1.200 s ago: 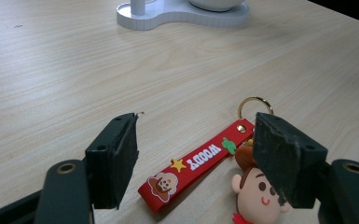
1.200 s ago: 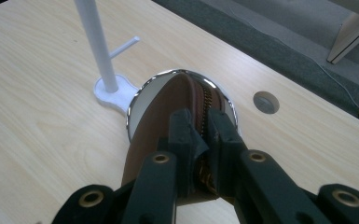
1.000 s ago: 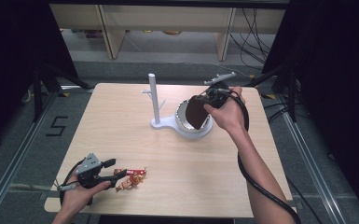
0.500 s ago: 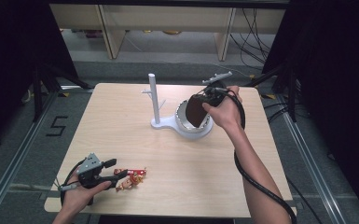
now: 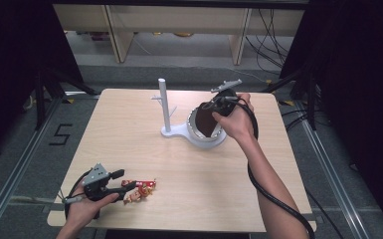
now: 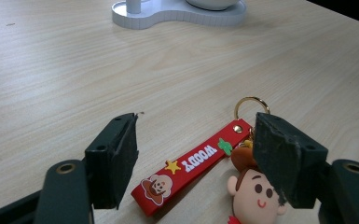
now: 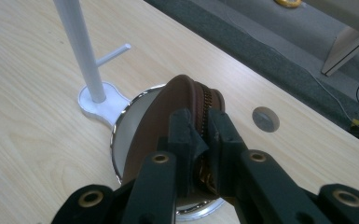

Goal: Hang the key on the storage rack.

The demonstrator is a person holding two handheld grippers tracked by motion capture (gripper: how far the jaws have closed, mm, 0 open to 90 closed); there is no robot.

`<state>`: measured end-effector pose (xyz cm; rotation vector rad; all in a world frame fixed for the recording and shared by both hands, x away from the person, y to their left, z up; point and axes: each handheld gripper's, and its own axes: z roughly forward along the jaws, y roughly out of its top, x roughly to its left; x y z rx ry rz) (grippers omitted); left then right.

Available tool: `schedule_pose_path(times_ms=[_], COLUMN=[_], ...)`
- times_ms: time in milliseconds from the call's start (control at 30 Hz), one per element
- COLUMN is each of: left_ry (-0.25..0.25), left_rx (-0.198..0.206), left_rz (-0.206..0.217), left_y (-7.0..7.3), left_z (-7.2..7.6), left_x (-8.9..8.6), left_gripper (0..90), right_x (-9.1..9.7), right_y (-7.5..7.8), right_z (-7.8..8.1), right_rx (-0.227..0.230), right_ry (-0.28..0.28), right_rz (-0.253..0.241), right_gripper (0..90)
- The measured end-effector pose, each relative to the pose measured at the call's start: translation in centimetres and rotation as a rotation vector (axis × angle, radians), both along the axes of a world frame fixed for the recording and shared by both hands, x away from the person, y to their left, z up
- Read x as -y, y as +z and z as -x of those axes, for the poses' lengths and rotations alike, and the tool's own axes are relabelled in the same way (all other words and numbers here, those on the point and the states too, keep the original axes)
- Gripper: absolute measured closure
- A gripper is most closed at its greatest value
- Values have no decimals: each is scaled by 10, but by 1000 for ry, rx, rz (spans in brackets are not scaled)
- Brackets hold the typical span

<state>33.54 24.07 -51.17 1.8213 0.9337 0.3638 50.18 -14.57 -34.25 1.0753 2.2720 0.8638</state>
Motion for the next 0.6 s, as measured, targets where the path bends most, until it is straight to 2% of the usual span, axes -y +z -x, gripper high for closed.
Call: schedule_pose_path(times_ms=[33,67,167,233,333,600], left_ry=[0,-2,-9,-12,-3,-12], left_rx=[0,1,-1,0,-4,-2], left_rz=[0,-1,-5,3,-11,-1], left_y=[0,0,-2,-2,-1,-2], left_z=[0,0,0,0,0,0], left_x=[0,0,0,0,-1,-1], left_gripper=[302,302,302,302,302,302], right_x=[0,-1,-4,-5,-6,-12], right_y=[-2,-3,-8,-11,-12,-19], right_z=[-1,-2,-4,-5,-7,-4], right_rx=[10,-3,6,13,17,92], right_ry=[12,11,28,35,47,106], right_rz=[17,14,36,28,33,79], right_gripper=[813,812,809,808,809,804])
